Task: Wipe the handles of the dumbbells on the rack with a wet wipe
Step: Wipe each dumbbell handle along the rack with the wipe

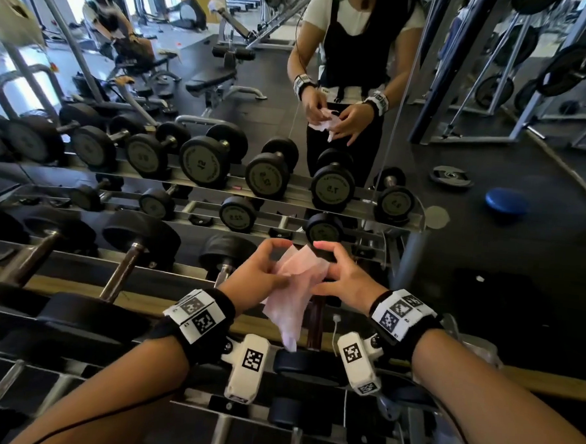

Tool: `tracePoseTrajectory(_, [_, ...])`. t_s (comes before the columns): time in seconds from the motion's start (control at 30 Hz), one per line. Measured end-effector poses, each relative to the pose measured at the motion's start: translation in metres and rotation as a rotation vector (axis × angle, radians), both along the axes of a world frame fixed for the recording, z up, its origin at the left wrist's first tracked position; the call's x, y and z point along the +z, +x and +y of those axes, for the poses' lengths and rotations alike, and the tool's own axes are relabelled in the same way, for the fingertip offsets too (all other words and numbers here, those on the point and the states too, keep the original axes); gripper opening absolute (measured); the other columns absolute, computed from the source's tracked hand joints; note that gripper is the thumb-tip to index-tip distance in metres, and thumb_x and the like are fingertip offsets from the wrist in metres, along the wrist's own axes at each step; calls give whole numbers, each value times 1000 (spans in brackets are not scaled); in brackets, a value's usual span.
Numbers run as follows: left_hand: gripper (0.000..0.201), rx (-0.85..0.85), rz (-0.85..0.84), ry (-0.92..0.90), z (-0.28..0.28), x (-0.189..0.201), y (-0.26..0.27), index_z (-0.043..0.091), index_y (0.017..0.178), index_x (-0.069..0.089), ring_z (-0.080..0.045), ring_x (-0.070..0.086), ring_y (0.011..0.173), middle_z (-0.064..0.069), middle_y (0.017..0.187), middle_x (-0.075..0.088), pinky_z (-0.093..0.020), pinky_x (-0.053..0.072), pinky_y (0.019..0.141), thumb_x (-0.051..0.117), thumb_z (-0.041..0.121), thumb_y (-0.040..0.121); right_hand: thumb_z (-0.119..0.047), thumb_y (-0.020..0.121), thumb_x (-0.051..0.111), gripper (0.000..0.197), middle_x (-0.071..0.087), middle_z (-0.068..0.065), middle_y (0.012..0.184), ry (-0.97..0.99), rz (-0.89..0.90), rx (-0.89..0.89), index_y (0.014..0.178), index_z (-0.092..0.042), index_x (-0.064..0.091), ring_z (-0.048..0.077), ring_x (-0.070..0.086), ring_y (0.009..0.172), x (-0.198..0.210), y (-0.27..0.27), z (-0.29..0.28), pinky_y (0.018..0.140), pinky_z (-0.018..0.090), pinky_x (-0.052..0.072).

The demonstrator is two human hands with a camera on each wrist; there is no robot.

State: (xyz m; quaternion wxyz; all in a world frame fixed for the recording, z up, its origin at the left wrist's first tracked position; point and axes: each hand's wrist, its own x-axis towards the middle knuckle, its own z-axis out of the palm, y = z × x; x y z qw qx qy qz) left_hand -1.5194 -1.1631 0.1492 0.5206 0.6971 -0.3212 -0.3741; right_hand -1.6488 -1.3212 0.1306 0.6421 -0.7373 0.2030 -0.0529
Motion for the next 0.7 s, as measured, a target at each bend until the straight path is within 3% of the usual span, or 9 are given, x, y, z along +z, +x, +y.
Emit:
tracePoseTrajectory(0.13, [67,179,-46,-3,3,-8,15,32,135,37,-24,63,106,-7,112,64,-39,55,88,67,-2,86,10,80,71,69,69,22,93,37,-65,-81,136,-17,42,23,67,85,2,1,-2,80,32,57])
tracePoseTrajectory(0.27, [40,325,-94,-24,5,-24,19,32,112,51,-27,60,110,-3,118,59,-52,52,95,71,7,86,5,80,73,61,62,27,85,-63,-116,-54,127,-30,53,32,63,79,10,1,0,81,47,55])
tracePoseTrajectory(0.33, [20,280,-171,-58,3,-28,15,35,97,60,-24,58,114,1,118,58,-44,50,98,68,18,90,0,81,74,53,66,27,92,-129,-107,-46,122,-29,59,37,67,84,16,2,1,82,48,56])
tracePoseTrajectory(0.4, [11,207,-220,-84,3,-29,11,41,90,66,-11,52,124,9,128,53,-32,42,104,72,32,87,-5,80,76,47,70,20,94,-159,-101,-60,120,-27,62,32,69,89,20,5,2,83,47,58])
tracePoseTrajectory(0.43, [13,171,-267,-81,3,-29,10,44,92,68,-4,46,127,12,134,49,-27,37,106,76,38,82,-7,80,77,46,72,16,94,-167,-98,-68,119,-26,63,28,70,90,22,6,2,84,45,58])
tracePoseTrajectory(0.5, [26,108,-377,-30,2,-31,7,45,95,70,-1,40,128,13,138,46,-27,31,106,83,43,73,-9,79,78,45,73,9,94,-191,-89,-85,118,-25,63,22,71,89,25,8,2,84,40,59])
tracePoseTrajectory(0.6, [17,44,-338,17,-3,-31,-1,32,92,74,-7,59,109,10,116,66,-32,45,98,82,35,77,-9,80,77,44,74,6,93,-218,-72,-100,118,-25,62,21,70,90,27,10,-2,82,35,58])
tracePoseTrajectory(0.7, [9,39,-182,-34,-7,-34,-7,20,89,75,-24,69,88,-5,88,74,-40,57,85,79,25,83,-13,79,78,43,71,12,96,-267,-54,-138,116,-26,62,28,68,90,24,10,-7,81,37,56])
